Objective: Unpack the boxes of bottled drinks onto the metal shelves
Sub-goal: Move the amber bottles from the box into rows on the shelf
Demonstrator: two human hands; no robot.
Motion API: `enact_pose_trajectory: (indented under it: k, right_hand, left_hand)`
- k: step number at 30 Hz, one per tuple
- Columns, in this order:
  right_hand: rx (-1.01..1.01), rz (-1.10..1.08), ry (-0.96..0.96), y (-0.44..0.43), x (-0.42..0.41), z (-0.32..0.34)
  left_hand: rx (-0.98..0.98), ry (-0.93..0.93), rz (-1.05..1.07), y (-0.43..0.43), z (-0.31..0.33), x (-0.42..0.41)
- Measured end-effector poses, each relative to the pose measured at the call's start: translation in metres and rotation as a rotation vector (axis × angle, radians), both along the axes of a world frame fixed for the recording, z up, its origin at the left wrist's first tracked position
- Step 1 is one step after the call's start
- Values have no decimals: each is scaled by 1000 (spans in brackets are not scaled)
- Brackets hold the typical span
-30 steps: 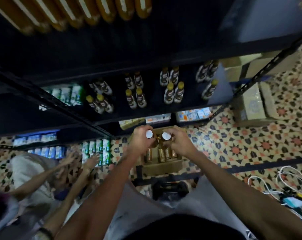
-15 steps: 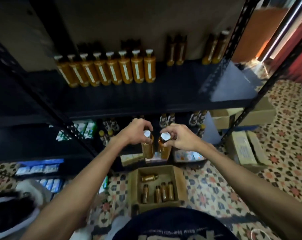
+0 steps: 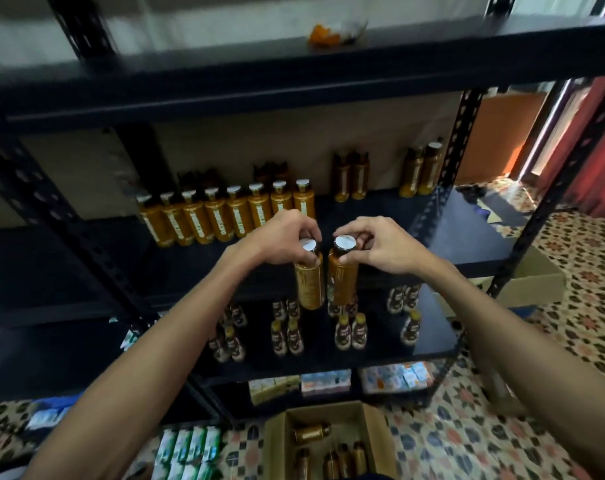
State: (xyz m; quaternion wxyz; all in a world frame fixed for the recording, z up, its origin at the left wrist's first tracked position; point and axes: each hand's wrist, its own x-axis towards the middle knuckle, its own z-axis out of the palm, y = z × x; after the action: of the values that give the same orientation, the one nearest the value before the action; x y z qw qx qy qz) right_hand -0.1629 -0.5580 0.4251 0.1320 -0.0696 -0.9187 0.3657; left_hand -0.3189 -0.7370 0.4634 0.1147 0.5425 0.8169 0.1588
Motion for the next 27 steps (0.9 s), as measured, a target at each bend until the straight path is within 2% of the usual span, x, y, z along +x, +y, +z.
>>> enact_pose_trajectory:
  k: [8,16,22,27]
  right_hand:
    - [54,-95,45,27,-34,14]
    - [76,-165,-13,41,-66,2]
    - [-28,-197,-47,42,-75,-8]
    - [-19,-211,-86,44,-75,-11]
  left_hand:
    - [13,96,91,47,0,-32]
    - [-14,47,142,76,-5,-37]
    - [21,22,169,80,-14,-46]
    - [12,-17,176,77,-12,-49]
